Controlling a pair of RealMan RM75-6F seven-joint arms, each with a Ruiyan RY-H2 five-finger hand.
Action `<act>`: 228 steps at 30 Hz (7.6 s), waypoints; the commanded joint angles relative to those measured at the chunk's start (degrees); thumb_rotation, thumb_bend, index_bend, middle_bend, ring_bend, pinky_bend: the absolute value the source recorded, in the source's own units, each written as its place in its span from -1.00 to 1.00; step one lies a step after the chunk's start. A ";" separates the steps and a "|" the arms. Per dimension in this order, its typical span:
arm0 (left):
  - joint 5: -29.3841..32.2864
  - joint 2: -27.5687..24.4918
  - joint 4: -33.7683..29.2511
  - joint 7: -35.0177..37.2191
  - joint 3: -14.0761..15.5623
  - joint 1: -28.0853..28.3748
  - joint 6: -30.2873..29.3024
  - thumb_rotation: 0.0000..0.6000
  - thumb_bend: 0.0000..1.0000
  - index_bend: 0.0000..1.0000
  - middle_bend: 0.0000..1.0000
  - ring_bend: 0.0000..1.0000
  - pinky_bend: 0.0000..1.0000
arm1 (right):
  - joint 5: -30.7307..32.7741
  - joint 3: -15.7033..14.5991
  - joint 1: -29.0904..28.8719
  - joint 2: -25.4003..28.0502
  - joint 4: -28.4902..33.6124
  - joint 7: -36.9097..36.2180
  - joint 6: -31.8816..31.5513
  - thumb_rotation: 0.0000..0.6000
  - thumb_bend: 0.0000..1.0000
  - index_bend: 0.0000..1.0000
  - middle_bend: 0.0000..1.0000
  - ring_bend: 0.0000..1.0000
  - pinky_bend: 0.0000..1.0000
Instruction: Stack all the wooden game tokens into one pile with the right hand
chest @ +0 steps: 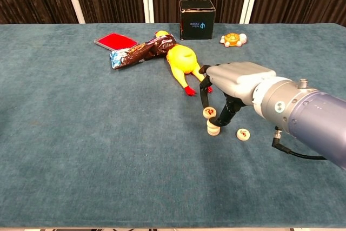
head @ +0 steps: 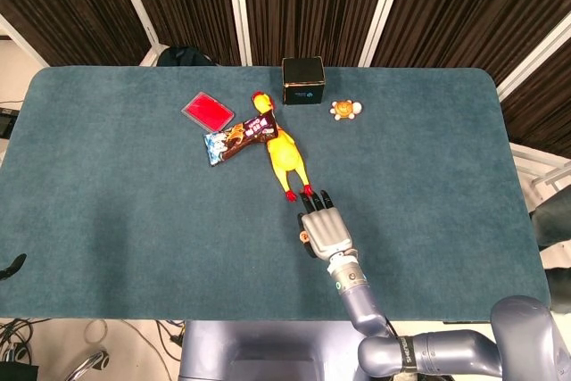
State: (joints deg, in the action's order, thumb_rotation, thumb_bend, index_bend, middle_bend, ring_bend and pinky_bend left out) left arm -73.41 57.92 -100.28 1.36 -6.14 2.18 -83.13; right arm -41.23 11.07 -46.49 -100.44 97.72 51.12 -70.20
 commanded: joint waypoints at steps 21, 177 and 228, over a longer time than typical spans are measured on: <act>-0.08 0.05 0.13 -0.13 0.07 0.04 0.06 1.00 -0.63 -0.76 -1.00 -1.00 -0.66 | 0.40 -1.04 0.16 0.88 0.30 -1.10 0.35 1.00 -0.22 0.03 -1.00 -1.00 -1.00; 0.29 0.01 0.10 -0.36 0.01 -0.04 0.07 1.00 -0.63 -0.76 -1.00 -1.00 -0.65 | -2.47 -2.43 8.48 2.81 0.45 -2.84 -1.88 1.00 -0.14 0.02 -1.00 -1.00 -1.00; 0.16 -0.13 -0.22 0.02 0.00 -0.05 0.06 1.00 -0.63 -0.76 -1.00 -1.00 -0.63 | 0.93 -0.29 1.72 -0.24 3.09 3.14 -3.50 1.00 -0.14 0.02 -1.00 -1.00 -1.00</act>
State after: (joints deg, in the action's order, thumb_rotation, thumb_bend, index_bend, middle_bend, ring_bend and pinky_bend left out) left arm -73.25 57.78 -100.51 1.37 -6.14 2.13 -83.07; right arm -40.30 10.79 -44.76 -100.68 100.81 54.27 -73.70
